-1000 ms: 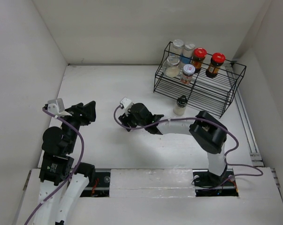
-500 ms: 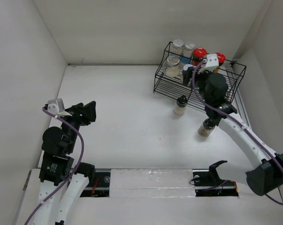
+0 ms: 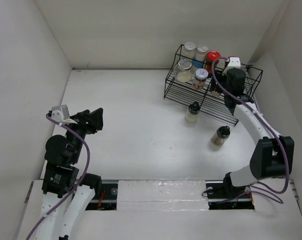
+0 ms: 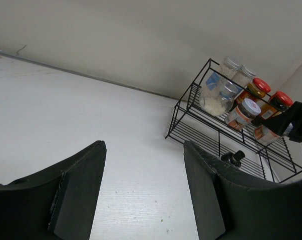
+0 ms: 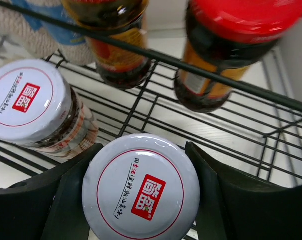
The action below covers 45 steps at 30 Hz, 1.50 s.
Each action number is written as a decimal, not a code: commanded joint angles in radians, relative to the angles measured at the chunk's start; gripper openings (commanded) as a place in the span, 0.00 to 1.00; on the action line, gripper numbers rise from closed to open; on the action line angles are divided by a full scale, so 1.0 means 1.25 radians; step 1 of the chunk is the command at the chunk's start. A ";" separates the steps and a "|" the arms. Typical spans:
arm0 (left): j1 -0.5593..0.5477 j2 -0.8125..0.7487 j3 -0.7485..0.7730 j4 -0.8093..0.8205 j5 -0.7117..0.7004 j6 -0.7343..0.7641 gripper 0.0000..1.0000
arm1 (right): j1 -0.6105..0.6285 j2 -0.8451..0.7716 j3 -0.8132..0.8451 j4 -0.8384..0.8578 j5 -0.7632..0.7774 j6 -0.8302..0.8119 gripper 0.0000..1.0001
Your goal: Organize the condiment bottles
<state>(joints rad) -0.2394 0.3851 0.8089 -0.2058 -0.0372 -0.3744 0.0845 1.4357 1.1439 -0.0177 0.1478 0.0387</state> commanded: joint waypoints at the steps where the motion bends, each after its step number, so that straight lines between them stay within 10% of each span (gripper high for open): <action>1: 0.004 0.002 -0.005 0.039 0.010 0.010 0.59 | 0.006 0.009 0.078 0.092 -0.030 0.006 0.55; 6: 0.004 0.002 -0.005 0.039 0.010 0.010 0.59 | 0.015 0.065 0.061 0.139 -0.057 0.022 0.67; 10: 0.004 0.011 -0.005 0.039 0.010 0.010 0.59 | 0.022 0.037 0.061 0.131 -0.057 0.041 0.97; 16: 0.004 0.011 -0.005 0.039 0.017 0.010 0.59 | 0.068 -0.131 -0.023 0.123 0.024 0.052 1.00; 19: 0.004 0.011 -0.005 0.039 0.017 0.010 0.59 | 0.139 -0.243 -0.138 0.123 0.072 0.088 0.79; 22: 0.004 0.011 -0.005 0.039 0.025 0.010 0.59 | 0.206 -0.308 -0.283 0.163 0.079 0.130 0.28; 24: 0.004 0.011 -0.005 0.039 0.025 0.010 0.59 | 0.266 -0.308 -0.345 0.175 0.089 0.138 0.22; 28: 0.004 0.011 -0.005 0.047 0.035 0.010 0.59 | 0.343 -0.249 -0.346 0.134 0.120 0.122 0.80; 30: 0.004 0.011 -0.005 0.047 0.035 0.010 0.59 | 0.363 -0.221 -0.346 0.125 0.142 0.122 0.94; 45: 0.004 0.018 -0.013 0.048 0.027 0.010 0.59 | 0.335 -0.042 -0.228 0.117 0.282 0.115 0.89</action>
<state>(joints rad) -0.2394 0.3908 0.7944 -0.2028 -0.0078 -0.3744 0.5297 1.3815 0.8078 0.0971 0.4381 0.1833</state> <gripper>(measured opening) 0.589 0.896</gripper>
